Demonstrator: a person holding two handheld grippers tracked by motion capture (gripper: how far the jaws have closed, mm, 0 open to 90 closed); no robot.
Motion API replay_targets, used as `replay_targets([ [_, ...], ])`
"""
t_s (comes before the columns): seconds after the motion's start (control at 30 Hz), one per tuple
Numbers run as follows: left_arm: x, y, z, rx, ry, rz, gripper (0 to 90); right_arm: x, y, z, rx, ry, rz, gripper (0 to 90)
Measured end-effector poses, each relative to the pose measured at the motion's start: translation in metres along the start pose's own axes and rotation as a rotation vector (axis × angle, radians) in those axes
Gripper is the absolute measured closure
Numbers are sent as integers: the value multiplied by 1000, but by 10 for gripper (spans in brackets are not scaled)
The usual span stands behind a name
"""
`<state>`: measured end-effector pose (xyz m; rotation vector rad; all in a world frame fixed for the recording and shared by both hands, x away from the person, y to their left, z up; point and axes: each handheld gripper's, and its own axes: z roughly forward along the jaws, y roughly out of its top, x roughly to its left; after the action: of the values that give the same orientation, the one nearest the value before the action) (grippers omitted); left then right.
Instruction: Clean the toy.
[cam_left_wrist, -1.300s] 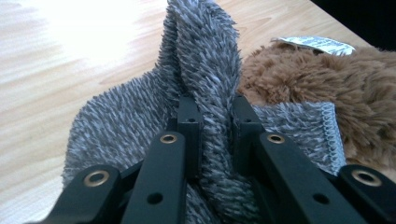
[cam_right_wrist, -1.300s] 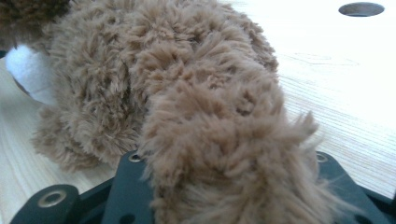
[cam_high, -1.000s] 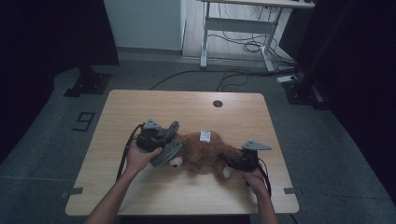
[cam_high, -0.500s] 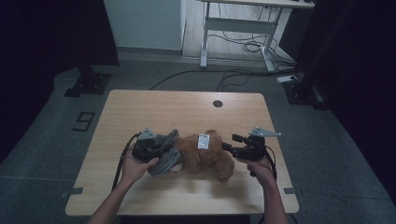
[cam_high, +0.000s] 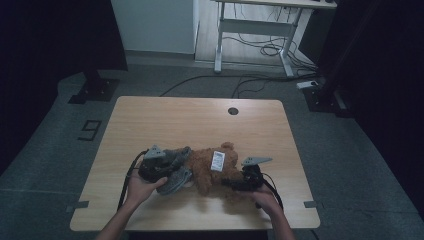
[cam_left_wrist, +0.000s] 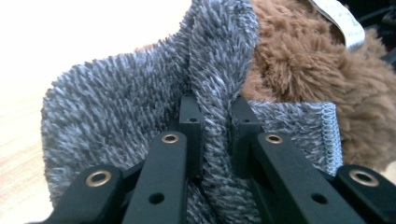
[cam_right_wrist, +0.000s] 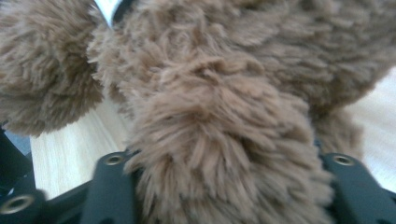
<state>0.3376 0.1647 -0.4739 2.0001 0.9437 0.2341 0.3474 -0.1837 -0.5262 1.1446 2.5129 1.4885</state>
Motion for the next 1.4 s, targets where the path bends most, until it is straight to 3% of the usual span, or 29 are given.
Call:
replay_targets([
  [0.1,-6,-6,-1,-1,20,27,789,11,-11,4,-7,-42,-33,522],
  [0.13,-7,-7,-2,-3,23,29,789,16,-13,7,-3,-65,-49,532],
  [0.17,-7,-9,-2,-8,23,24,789,24,-16,13,7,-121,-91,547],
  [0.2,-7,-9,-2,-8,23,24,789,24,-16,13,7,-121,-91,547],
  [0.23,-6,-8,0,-16,22,15,789,28,-17,17,14,-170,-128,563],
  [0.27,-6,-8,0,-16,22,15,789,28,-17,17,14,-170,-128,563],
  [0.4,-6,-4,7,-31,39,17,790,20,-14,19,-5,-211,-115,588],
  [0.53,-6,5,22,-57,93,32,790,10,-7,26,-23,-289,-117,603],
  [0.67,2,18,39,-76,118,26,790,-10,5,31,-56,-354,-105,608],
  [0.7,7,25,47,-81,126,16,790,-24,12,34,-77,-375,-88,609],
  [0.83,10,31,53,-78,134,12,790,-34,16,36,-106,-394,-89,608],
  [0.93,9,27,49,-77,124,25,790,-35,14,34,-124,-383,-94,604],
  [1.1,9,11,37,-86,83,1,787,-28,3,19,-135,-302,-88,530],
  [1.17,7,6,34,-90,77,-5,787,-27,1,18,-136,-293,-86,518],
  [1.23,6,3,32,-94,76,-7,786,-24,-3,9,-151,-238,-67,507],
  [1.3,4,3,29,-88,76,-9,785,-23,-4,7,-154,-232,-71,520],
  [1.4,0,12,22,-88,75,-18,782,-19,-6,7,-144,-248,-122,582],
])
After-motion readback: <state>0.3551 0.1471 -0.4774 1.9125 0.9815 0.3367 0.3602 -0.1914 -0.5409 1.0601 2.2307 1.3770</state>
